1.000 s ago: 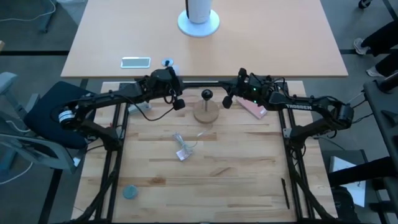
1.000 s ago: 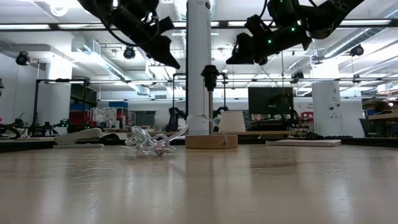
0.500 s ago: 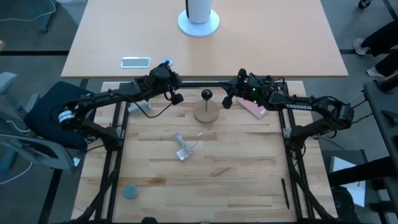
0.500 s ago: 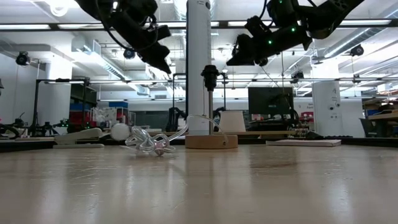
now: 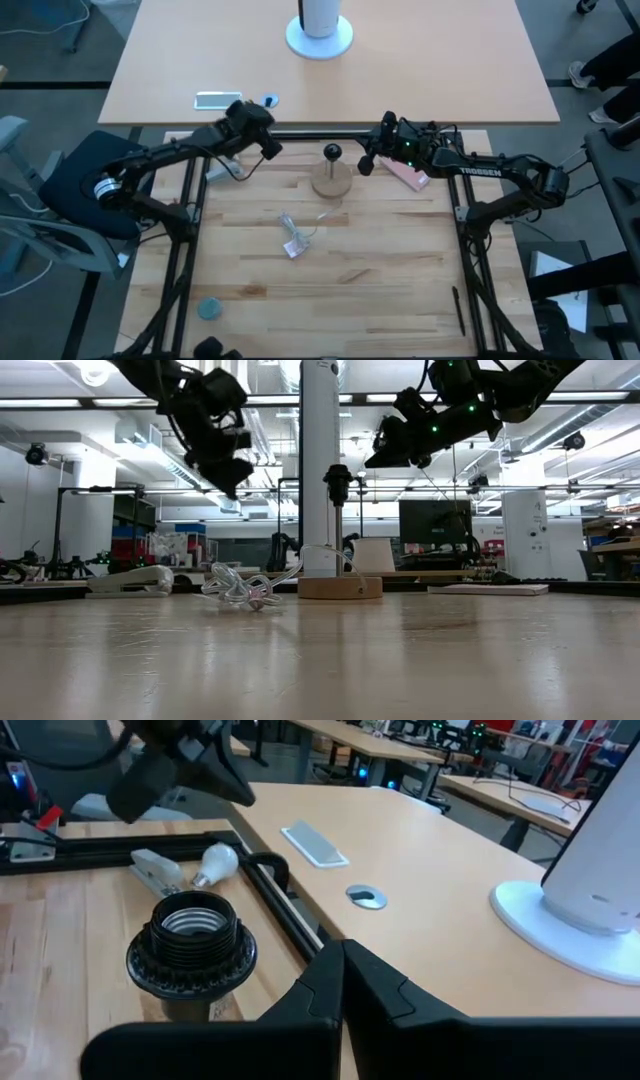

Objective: Screw lightbulb
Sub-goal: Insert the lightbulb on the desk lamp

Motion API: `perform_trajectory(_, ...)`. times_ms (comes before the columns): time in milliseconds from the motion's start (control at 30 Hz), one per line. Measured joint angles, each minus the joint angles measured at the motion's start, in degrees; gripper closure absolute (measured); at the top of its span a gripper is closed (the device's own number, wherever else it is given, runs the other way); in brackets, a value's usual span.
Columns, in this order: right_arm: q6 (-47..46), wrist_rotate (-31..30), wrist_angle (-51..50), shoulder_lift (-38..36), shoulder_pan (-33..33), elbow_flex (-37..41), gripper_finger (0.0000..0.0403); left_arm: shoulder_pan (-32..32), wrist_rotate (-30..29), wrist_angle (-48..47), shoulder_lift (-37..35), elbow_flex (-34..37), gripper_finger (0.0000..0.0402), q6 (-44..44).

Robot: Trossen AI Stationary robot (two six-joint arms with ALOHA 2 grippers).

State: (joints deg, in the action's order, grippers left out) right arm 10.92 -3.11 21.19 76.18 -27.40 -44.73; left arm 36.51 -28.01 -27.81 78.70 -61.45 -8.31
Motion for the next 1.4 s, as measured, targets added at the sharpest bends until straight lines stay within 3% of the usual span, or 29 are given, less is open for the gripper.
perform_trajectory(133,0.00,0.04,0.02,0.00,0.00,0.00,0.0403,2.63,0.02,-5.06,0.99,0.28,0.0370,3.28)
perform_trajectory(333,-0.23,0.04,0.04,-0.02,0.00,0.00,0.0403,7.21,-0.07,-5.77,3.59,0.31,0.0308,25.14)
perform_trajectory(433,-0.44,0.04,0.04,-0.02,0.00,0.00,0.0403,8.79,0.01,-7.25,5.34,0.31,0.0285,31.75)
perform_trajectory(867,-0.44,0.13,0.04,-0.02,-0.02,0.00,0.0403,11.01,0.46,-7.79,17.82,0.31,0.0253,33.32)
perform_trajectory(1400,-1.45,0.12,-0.94,-0.02,-0.04,0.00,0.0403,11.74,0.11,-14.75,18.07,0.56,0.0253,35.28)
